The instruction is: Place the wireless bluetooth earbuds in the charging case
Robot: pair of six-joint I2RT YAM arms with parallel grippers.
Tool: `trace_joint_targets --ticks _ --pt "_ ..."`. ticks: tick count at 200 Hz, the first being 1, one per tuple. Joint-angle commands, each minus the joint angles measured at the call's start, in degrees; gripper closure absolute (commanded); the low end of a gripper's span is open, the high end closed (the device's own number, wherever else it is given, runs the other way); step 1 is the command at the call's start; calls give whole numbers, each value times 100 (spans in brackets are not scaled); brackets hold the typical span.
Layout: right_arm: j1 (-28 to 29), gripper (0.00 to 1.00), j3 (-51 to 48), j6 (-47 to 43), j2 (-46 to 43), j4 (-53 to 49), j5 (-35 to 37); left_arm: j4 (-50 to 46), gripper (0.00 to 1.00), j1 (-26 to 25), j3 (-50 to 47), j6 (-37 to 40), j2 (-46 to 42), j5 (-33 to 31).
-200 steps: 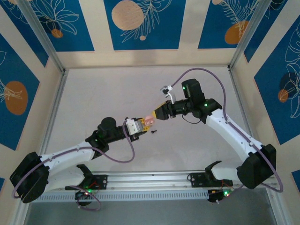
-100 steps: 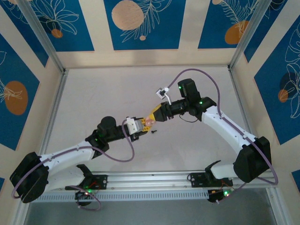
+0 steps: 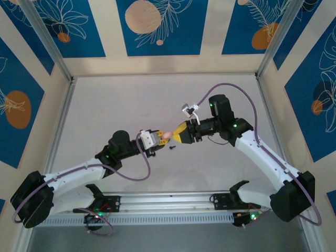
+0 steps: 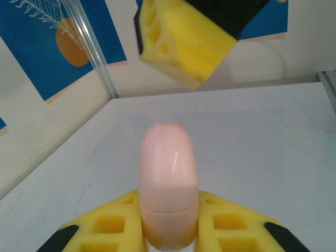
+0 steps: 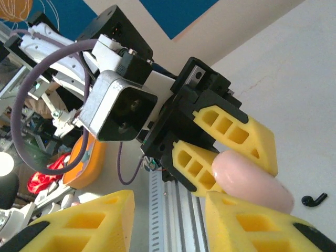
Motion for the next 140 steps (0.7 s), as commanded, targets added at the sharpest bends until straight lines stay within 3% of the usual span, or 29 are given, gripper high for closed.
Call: trace_joint_targets --ticks 1,42,63,102,140 --pt "-176 59 -121 234 -160 39 255 -115 79 37 255 -262 -5 -147" --pt "-733 57 -184 1210 -274 134 1476 -1114 79 174 896 -1214 518 -488" --pt "-1088 56 -210 1657 -225 85 1892 -1604 79 357 1354 -1909 1035 -229" --pt "-1473 56 -485 2014 -46 598 2384 -1556 80 776 2091 -3273 2147 737" --pt "-1597 57 -625 2013 45 710 2662 -1684 81 807 2956 -4279 3169 985"
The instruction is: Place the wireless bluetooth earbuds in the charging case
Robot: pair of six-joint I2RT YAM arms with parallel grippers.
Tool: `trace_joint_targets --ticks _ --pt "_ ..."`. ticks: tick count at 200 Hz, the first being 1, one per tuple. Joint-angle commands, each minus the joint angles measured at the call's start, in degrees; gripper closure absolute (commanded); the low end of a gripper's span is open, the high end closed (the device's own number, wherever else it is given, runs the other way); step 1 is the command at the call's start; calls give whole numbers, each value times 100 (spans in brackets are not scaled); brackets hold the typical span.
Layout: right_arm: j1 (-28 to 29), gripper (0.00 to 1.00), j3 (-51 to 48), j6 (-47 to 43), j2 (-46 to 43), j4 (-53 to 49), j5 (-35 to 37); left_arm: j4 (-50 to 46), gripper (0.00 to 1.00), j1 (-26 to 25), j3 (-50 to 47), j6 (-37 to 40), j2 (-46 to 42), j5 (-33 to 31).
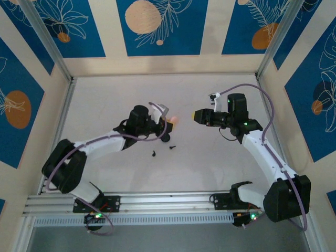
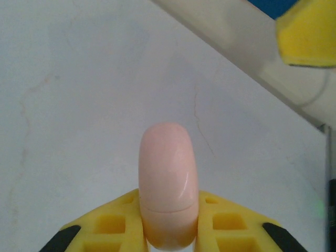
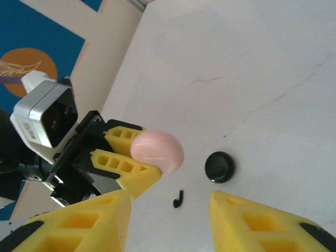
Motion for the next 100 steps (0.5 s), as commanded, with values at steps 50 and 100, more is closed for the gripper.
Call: trace_joint_targets --ticks 50,100 --pt "-322 57 -495 500 -29 720 414 -345 84 14 1623 -2147 1705 798" --pt "-514 57 -787 717 -199 813 553 -627 85 -107 2417 -2662 2661 600"
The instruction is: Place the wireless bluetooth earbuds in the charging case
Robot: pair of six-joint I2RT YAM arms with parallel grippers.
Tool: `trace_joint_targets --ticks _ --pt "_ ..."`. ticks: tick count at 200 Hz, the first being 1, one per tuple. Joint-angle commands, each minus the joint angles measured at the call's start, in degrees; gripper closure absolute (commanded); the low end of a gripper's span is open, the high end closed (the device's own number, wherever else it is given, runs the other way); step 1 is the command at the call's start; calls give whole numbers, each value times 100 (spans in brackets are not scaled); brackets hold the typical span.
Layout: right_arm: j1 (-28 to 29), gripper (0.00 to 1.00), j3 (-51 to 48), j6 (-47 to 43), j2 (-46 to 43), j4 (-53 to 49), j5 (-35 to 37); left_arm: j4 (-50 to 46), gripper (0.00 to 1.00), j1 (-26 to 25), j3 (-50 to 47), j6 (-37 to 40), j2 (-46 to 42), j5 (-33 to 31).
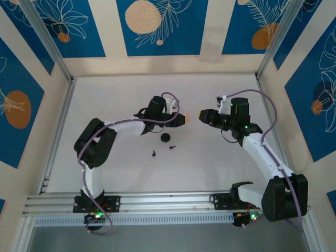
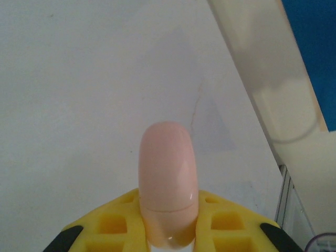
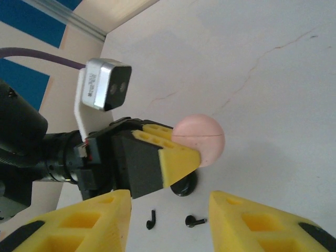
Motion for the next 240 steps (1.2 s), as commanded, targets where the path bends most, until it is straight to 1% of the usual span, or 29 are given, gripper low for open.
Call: trace_joint_targets --ticks 1,38,73,90,117,142,175,186,218,240 --pt "-101 57 -193 210 -168 218 11 -171 85 -86 436 -485 400 29" --pt "-153 57 -203 231 -168 221 -104 -436 87 -256 1087 -718 1112 -9" --pt "-179 57 -212 242 -159 218 -170 -716 83 -374 1570 -770 1580 -66" --pt "-196 57 -201 270 -168 212 -204 -809 83 -397 1668 -751 1724 -101" --pt "-206 57 -166 295 -197 179 -232 -1096 79 -390 1767 -659 1848 -193" --pt "-215 57 -139 308 -203 171 -241 -1280 74 -388 1824 -585 1894 -263" --pt "-227 56 -85 277 -212 80 -258 -1545 60 -364 1939 -484 1890 -408" --pt "-223 56 -52 236 -234 -6 -250 -1649 58 -355 1968 -409 1850 -486" --pt "-243 56 12 105 -376 -256 -162 -2098 53 -289 1979 -73 1529 -882" --pt "-251 56 30 75 -462 -320 -107 -2604 49 -268 1970 206 1108 -1402"
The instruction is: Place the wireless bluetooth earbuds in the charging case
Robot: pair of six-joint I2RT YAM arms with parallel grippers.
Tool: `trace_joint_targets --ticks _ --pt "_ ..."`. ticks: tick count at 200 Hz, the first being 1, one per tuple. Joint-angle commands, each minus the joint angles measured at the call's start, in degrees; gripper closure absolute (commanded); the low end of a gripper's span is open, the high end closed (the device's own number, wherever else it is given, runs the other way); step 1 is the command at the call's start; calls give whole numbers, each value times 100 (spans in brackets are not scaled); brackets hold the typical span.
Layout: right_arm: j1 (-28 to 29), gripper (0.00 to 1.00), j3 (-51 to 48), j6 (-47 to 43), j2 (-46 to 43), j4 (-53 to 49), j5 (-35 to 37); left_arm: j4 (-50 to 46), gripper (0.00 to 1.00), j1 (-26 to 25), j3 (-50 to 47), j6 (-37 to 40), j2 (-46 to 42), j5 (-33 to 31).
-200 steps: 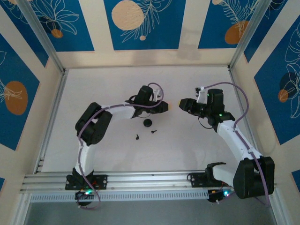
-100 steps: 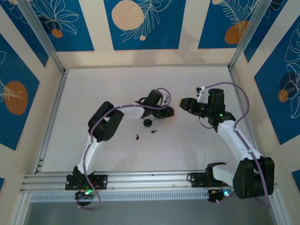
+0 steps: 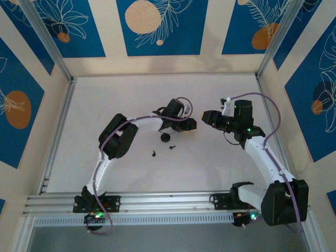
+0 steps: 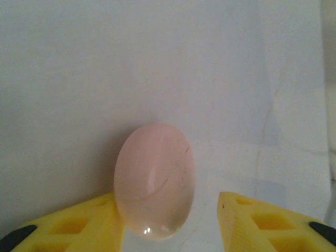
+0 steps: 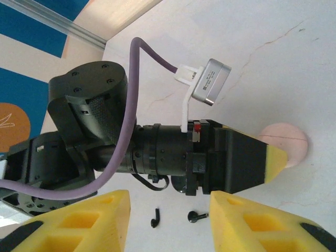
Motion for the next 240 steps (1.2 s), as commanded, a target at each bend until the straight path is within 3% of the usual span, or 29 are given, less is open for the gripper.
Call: trace_joint_targets --ticks 1,54,96,162,240 --pt "-43 56 183 -122 -194 -235 41 -885 49 106 60 462 -574 -786" --pt "-19 55 130 -53 -125 -122 2 -2031 47 81 97 1025 -1677 -1985" --pt "23 55 148 -42 -4 -61 -35 -3433 43 45 330 951 -1771 -2691" --pt "123 54 123 -11 72 30 -73 -3936 37 -101 190 11 -1355 -3068" --pt "138 54 139 -23 87 29 -62 -4274 34 -243 437 -348 -719 -3240"
